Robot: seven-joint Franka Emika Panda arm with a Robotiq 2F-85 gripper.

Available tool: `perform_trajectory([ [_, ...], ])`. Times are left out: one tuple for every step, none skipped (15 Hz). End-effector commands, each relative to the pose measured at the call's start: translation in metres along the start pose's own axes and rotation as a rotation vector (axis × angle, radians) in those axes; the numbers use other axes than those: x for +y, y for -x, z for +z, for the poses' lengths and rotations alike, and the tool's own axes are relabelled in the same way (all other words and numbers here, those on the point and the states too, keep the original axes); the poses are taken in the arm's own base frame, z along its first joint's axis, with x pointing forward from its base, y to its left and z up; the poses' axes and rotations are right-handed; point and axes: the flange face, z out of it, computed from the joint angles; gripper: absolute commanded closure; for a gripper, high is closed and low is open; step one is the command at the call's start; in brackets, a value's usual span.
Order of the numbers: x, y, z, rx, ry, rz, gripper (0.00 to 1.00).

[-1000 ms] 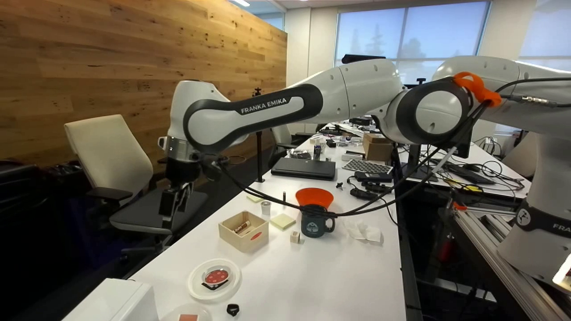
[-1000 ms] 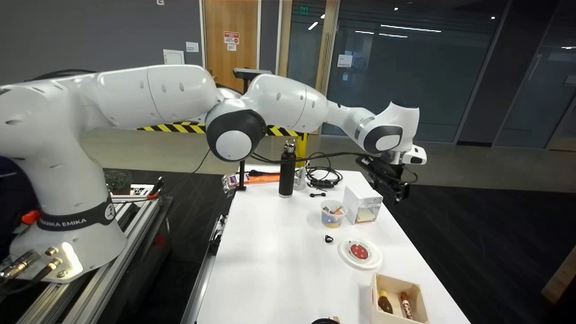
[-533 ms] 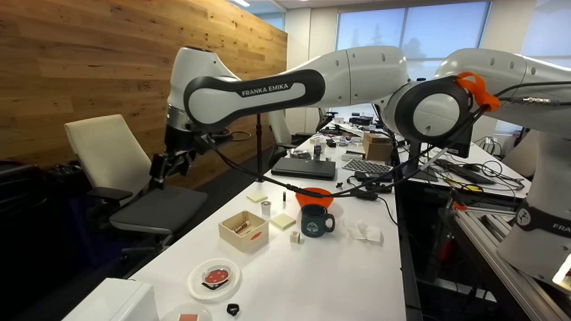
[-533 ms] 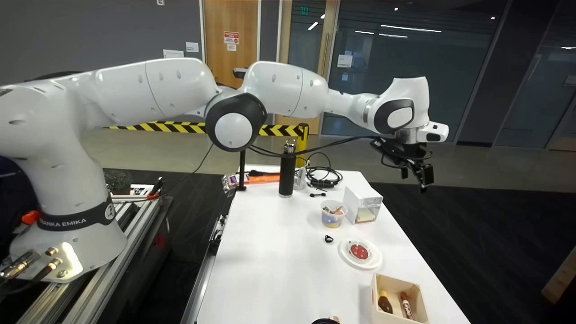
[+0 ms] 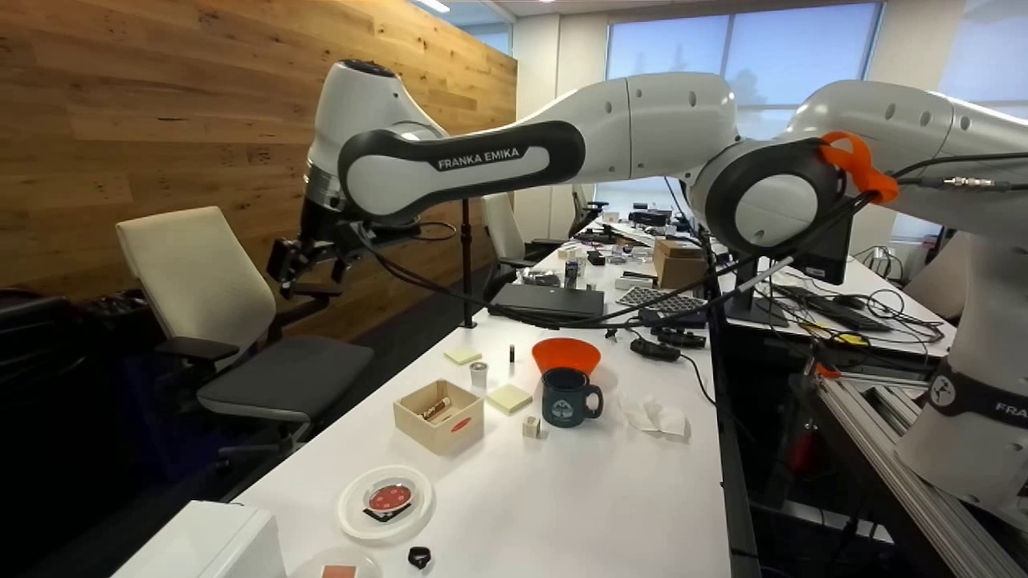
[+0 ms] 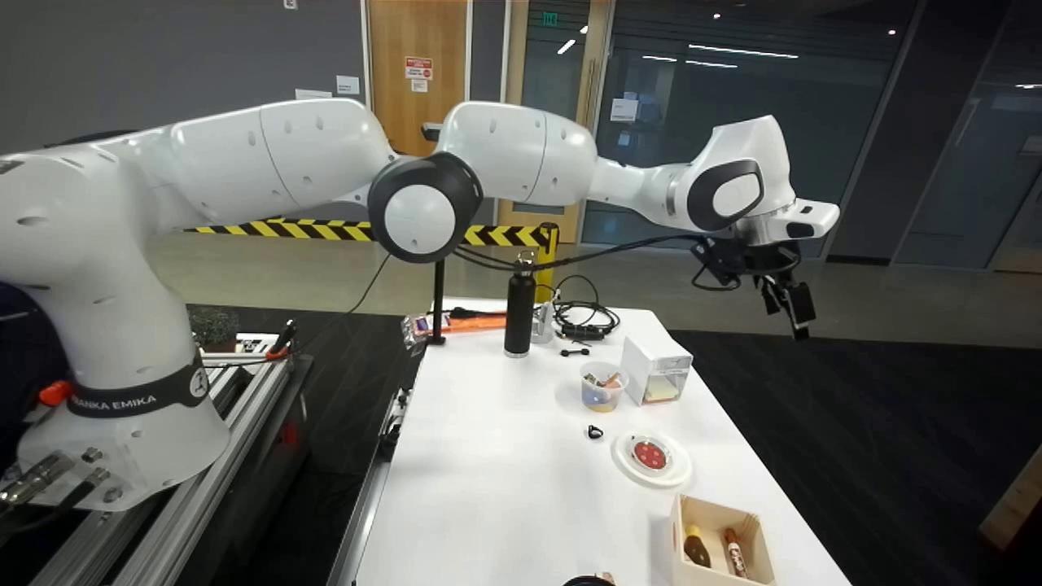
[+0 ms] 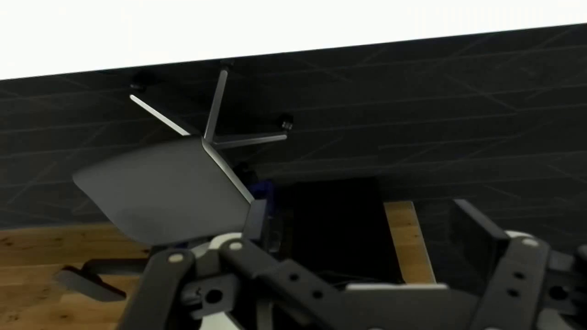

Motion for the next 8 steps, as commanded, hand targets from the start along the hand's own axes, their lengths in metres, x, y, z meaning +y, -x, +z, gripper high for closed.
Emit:
perform_trajectory([
  [-0.010,-0.009,-0.012,0.113,-0.036,-0.045,0.00],
  [-0.013,-0.011,-0.015,0.134,-0.040,-0.048,0.00],
  [-0.016,-0.012,-0.017,0.157,-0.049,-0.045,0.00],
  [-0.018,-0.013,-0.020,0.170,-0.055,-0.044,0.00],
  [-0.022,-0.012,-0.019,0.169,-0.071,-0.059,0.00],
  [-0.018,-0.011,-0.017,0.143,-0.057,-0.037,0.00],
  [-0.020,-0.011,-0.018,0.149,-0.061,-0.041,0.00],
  [-0.021,-0.011,-0.019,0.151,-0.063,-0.044,0.00],
])
